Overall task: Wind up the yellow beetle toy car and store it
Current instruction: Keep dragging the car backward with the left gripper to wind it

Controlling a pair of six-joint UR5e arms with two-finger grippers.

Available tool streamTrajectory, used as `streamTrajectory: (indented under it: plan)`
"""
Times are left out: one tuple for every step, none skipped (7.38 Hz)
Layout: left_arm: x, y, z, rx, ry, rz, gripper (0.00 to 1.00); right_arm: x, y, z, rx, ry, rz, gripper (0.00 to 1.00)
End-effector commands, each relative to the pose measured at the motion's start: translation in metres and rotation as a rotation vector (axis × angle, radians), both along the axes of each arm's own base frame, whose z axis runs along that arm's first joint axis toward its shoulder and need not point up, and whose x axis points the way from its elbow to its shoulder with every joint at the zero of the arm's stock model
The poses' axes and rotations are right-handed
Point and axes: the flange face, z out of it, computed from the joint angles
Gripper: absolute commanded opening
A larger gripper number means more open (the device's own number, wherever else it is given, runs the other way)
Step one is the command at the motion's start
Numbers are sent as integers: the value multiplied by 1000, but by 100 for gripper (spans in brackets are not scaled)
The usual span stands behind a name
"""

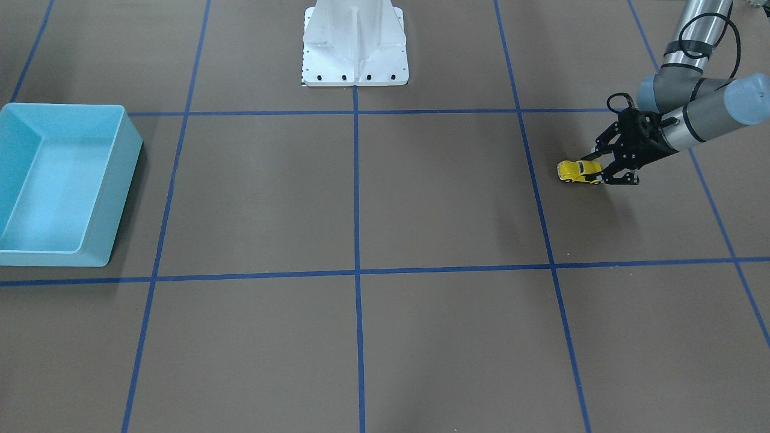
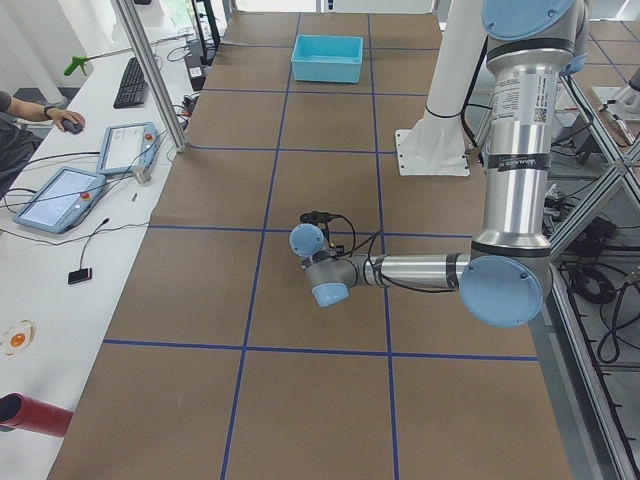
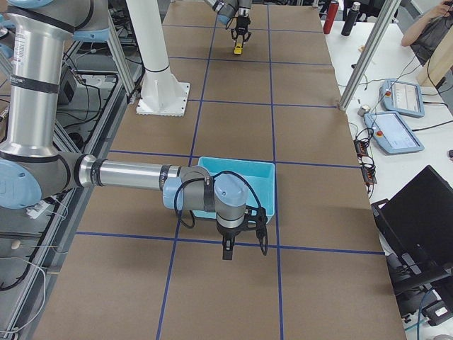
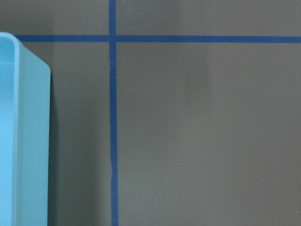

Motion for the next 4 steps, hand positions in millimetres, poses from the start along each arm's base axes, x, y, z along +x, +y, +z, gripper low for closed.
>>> streamTrajectory:
  plan:
    - [-7,1,12,-2,5,-4,0,0,1,1,-2,0,1,100]
    - [-13,-1,18,-13,6,-3,0,0,1,1,-2,0,0,100]
    - [-20,-3,26,11,6,5,0,0,1,2,-4,0,0,100]
    - [-27,-5,30,6,7,3,0,0,1,2,-4,0,1,100]
